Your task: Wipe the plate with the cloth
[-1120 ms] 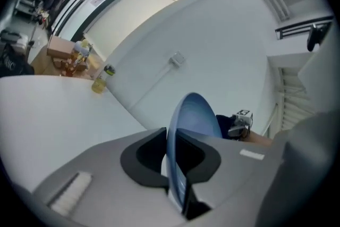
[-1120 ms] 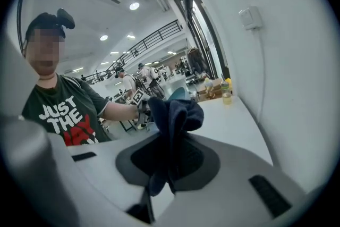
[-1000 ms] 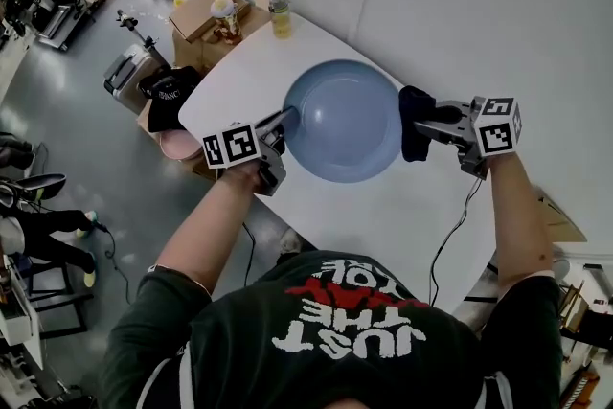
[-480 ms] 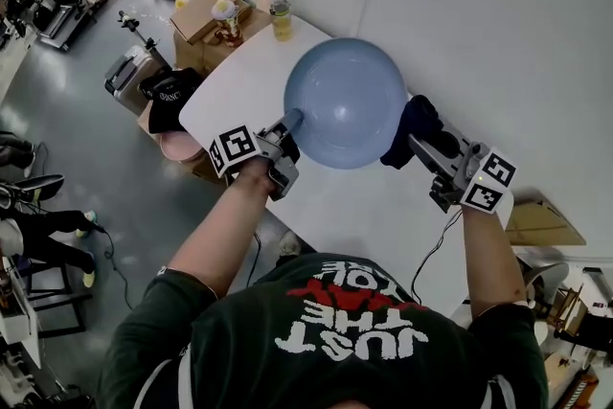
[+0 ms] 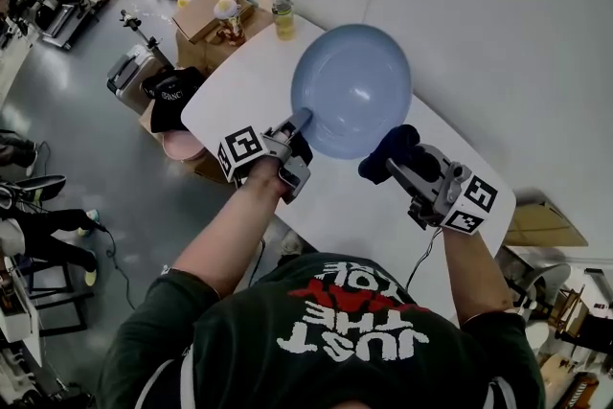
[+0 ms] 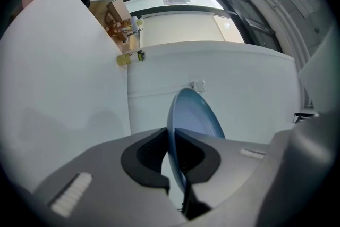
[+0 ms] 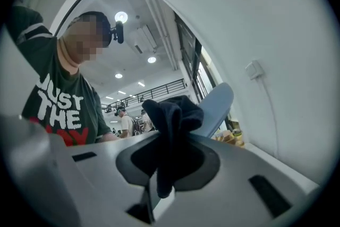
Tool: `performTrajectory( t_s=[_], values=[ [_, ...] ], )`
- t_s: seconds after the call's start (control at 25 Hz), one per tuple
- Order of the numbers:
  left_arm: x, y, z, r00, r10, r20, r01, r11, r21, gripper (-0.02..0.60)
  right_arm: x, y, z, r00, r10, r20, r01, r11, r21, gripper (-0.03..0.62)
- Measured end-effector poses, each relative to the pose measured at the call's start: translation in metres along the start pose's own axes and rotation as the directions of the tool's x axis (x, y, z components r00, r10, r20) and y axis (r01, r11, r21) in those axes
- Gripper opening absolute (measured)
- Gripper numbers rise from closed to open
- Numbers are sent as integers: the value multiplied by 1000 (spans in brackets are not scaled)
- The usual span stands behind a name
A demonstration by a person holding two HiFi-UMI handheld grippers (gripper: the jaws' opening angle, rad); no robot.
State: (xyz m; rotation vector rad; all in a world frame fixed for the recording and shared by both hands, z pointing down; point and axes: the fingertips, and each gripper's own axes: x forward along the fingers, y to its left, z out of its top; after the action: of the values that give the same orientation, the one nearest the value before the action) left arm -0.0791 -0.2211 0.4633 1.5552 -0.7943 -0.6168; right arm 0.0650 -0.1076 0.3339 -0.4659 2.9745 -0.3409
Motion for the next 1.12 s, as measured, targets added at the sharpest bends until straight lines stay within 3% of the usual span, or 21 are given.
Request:
performTrajectory(
  t_s=[0.32,0.68,0.92,1.12],
  values=[
    [-5,-5,-10,1000,10,4,-10,1000,-6,21,20,26,-38,985,50,-167,-64,995,-80,48],
    [0,2,-19,999,8,-43,-9,1000,-11,21,59,27,-98,930,67,-363,-132,978,-159,48],
    [4,-12,-38,993,-41,-109,43,999,22,21,76,11,-122,905,-6,-425,-95,972,-216,48],
    [5,-23,-44,984,-87,-157,92,995,25,21,82,6,-120,917,-25,-397,-54,981,-187,49]
  ],
)
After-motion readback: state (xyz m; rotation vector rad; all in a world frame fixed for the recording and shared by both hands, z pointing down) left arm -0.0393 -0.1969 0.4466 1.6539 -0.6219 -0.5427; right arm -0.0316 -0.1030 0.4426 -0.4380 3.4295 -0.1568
